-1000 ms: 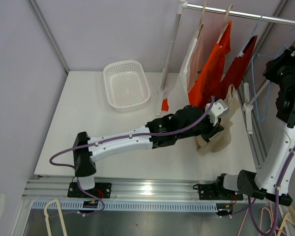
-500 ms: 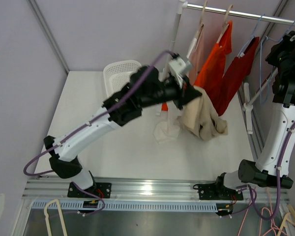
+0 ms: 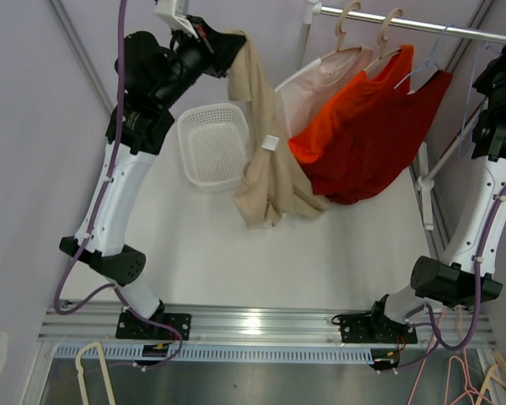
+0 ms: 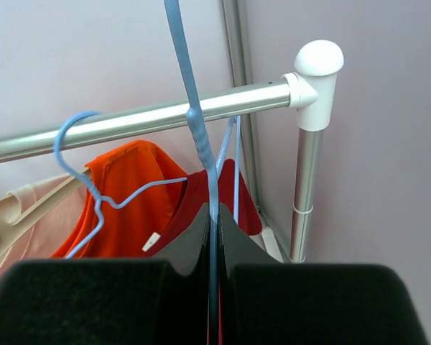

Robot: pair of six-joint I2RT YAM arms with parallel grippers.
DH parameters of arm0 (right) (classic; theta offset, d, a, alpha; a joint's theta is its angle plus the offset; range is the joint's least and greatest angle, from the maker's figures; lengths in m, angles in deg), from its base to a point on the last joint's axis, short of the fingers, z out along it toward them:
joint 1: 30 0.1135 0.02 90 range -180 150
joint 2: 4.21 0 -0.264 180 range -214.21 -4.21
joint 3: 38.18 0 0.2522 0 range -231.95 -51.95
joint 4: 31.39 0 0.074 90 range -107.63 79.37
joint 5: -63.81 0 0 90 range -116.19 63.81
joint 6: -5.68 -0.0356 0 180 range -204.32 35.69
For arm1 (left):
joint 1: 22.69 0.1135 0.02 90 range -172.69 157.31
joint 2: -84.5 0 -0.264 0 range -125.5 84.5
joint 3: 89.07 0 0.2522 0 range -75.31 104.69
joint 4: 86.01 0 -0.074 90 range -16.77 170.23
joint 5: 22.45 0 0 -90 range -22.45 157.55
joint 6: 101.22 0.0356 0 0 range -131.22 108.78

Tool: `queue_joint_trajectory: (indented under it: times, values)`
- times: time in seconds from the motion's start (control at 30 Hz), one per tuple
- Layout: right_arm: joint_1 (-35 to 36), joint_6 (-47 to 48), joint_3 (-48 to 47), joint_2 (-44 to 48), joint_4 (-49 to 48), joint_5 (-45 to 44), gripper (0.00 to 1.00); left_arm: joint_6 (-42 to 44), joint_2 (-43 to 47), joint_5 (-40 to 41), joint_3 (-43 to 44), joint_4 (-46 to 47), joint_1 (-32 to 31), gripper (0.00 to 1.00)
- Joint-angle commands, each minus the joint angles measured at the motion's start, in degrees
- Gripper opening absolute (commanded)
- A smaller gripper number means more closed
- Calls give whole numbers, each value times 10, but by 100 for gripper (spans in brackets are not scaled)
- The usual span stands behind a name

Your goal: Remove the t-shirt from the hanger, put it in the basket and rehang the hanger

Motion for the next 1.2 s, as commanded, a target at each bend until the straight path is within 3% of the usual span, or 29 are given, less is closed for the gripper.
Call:
queue_joint_trajectory:
  times: [0.0, 0.27, 0.57, 0.87, 1.17]
  values:
    - [-9, 13, 3, -9, -63, 8, 0, -70, -27, -12, 10, 117, 68, 1]
    - [-15, 20, 42, -26, -116, 29, 0, -54, -115, 35, 107, 193, 104, 1]
    - [-20, 28, 58, -66, -138, 45, 0, -8, -126, 110, 97, 316, 114, 1]
    - [-22, 29, 62, -112, -140, 54, 0, -12, -147, 126, 78, 296, 145, 1]
    - [-22, 28, 120, -93, -156, 52, 0, 1, -158, 138, 69, 270, 163, 1]
